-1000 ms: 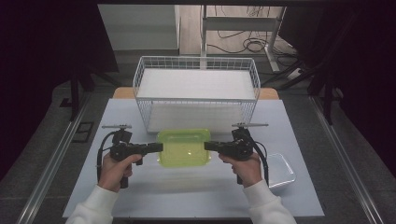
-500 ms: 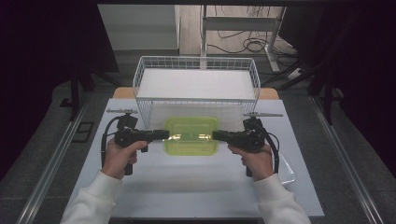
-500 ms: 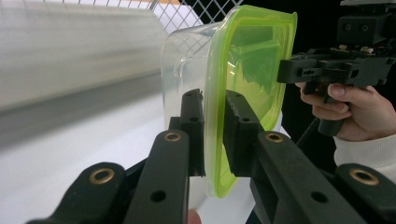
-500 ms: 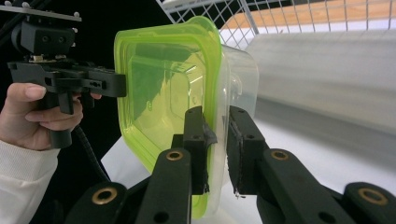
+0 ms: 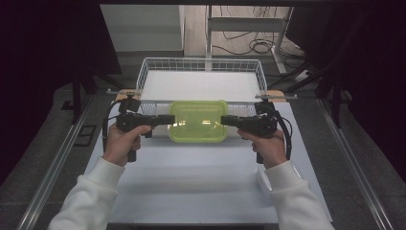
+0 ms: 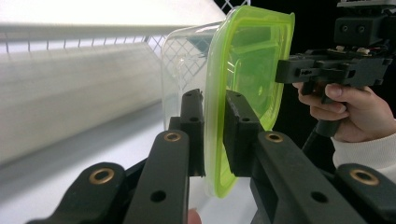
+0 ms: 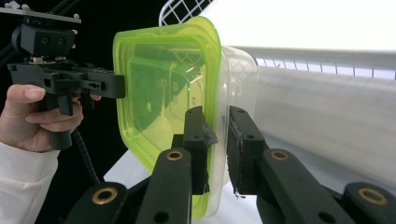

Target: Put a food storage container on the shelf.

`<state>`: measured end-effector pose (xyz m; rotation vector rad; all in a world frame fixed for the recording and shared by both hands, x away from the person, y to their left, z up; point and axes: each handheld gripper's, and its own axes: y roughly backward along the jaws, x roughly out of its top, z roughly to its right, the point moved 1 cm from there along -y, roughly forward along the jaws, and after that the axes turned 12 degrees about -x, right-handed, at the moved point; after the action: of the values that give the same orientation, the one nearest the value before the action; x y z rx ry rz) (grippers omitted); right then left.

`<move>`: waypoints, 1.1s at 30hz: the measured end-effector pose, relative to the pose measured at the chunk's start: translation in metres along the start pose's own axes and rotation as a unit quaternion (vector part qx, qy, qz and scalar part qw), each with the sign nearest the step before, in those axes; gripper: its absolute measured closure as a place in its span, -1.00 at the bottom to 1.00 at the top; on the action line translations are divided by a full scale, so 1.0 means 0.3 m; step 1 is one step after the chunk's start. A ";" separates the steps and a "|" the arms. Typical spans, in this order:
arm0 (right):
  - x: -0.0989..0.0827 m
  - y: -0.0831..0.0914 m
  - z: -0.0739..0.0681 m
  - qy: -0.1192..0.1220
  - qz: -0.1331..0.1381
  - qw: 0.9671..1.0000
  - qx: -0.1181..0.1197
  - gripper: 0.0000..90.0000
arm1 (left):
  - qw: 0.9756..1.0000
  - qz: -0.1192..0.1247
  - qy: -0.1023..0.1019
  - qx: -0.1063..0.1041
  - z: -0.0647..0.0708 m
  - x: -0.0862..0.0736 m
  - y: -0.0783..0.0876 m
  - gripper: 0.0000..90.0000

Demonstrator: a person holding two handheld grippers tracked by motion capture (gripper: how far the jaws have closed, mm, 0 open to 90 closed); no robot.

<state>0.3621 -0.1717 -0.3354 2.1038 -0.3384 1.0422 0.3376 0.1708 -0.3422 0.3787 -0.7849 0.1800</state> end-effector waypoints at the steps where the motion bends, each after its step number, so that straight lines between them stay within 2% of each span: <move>1: 0.010 -0.001 0.000 0.001 0.002 1.000 -0.001 0.74 | 1.000 -0.001 -0.001 0.001 0.000 0.009 0.002 0.78; 5: 0.053 -0.013 0.001 0.003 0.002 1.000 0.002 0.74 | 1.000 0.000 -0.001 0.006 -0.010 0.042 0.006 0.79; 16: 0.133 -0.035 0.019 -0.002 -0.002 1.000 0.001 0.74 | 1.000 0.003 0.011 -0.001 -0.042 0.117 0.003 0.79; 33: 0.226 -0.048 0.054 -0.013 -0.004 1.000 0.005 0.74 | 1.000 0.005 0.015 -0.005 -0.069 0.227 -0.015 0.79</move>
<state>0.4220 -0.1675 -0.2968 2.1267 -0.3374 1.0139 0.3999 0.1761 -0.3080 0.3615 -0.7576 0.1905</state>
